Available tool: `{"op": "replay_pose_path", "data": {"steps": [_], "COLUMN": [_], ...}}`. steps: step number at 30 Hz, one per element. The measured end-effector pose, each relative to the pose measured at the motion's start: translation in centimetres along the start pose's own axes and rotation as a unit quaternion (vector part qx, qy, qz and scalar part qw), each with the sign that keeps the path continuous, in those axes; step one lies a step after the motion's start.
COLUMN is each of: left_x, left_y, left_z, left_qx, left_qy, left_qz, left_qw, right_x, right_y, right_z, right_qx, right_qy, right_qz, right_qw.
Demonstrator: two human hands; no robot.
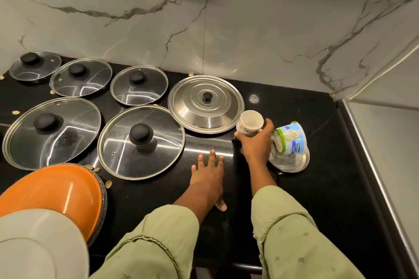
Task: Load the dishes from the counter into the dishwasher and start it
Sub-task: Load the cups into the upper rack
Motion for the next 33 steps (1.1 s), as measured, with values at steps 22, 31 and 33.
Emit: {"op": "replay_pose_path", "data": {"steps": [22,31,33], "left_x": [0.7,-2.7,-4.3], "left_y": [0.0,3.2,4.4], "left_z": [1.2,6.0,7.6], "left_qx": [-0.054,-0.196,-0.223], "left_qy": [0.027,0.049,0.046], "left_qz": [0.048,0.073,0.069], "left_qw": [0.997,0.977,0.971], "right_x": [-2.3,-4.6,-5.0], "right_y": [-3.9,-8.0,-9.3], "right_z": [9.4,13.8,14.9], "right_qx": [-0.006,0.041,0.051], "right_qy": [-0.089,-0.13,-0.149], "right_qz": [0.012,-0.006,-0.007], "right_qw": [0.996,0.991,0.988]}}
Point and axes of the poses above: each hand's wrist, its own z-axis away from the middle knuckle, its own y-axis out of the palm, x = y × z, the point moved 9 cm from there along -z, towards the middle knuckle, and after that the axes turned 8 degrees about x, right-handed, at the moved point
